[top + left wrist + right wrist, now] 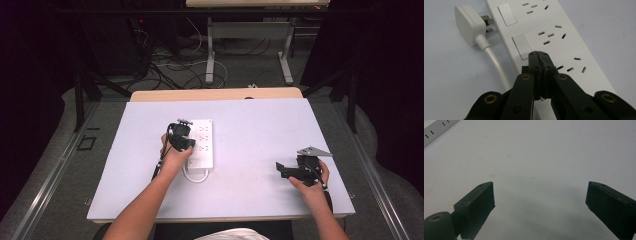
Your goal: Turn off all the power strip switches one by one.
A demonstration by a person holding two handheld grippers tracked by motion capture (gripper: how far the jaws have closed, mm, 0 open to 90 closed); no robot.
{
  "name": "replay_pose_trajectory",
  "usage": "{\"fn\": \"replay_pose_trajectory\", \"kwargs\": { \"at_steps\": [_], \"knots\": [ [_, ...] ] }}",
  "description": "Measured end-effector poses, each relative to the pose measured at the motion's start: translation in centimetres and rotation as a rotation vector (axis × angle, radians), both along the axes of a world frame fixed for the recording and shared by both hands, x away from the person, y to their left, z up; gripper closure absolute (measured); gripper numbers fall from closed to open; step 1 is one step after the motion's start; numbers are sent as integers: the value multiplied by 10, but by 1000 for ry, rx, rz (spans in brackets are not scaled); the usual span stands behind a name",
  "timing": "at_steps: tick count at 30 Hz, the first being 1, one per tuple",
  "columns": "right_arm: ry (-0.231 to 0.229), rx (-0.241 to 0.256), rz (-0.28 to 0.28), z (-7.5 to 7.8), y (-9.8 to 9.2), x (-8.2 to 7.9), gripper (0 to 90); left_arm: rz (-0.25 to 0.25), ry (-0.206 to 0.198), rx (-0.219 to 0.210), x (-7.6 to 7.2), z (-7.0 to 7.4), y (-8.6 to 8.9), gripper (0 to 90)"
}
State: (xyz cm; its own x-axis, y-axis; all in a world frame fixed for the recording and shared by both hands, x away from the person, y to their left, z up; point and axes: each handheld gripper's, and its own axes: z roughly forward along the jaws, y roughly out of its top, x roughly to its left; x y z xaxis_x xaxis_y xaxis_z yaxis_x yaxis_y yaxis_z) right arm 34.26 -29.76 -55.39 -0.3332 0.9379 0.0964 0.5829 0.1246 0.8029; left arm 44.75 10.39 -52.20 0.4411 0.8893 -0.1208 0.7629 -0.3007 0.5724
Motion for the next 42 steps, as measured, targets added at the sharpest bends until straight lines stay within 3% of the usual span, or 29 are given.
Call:
{"fn": "replay_pose_trajectory", "kwargs": {
  "at_steps": [12,14,21,42],
  "knots": [
    [-1,0,-1,0,0,0,79,-3,9,-8,2,0,2,900],
    [1,3,-1,0,0,0,79,20,14,-28,2,0,1,900],
    [1,-1,1,0,-1,0,79,4,29,-13,7,2,2,899],
    [0,0,0,-1,-1,0,79,14,-1,2,19,28,-1,899]
  ]
}}
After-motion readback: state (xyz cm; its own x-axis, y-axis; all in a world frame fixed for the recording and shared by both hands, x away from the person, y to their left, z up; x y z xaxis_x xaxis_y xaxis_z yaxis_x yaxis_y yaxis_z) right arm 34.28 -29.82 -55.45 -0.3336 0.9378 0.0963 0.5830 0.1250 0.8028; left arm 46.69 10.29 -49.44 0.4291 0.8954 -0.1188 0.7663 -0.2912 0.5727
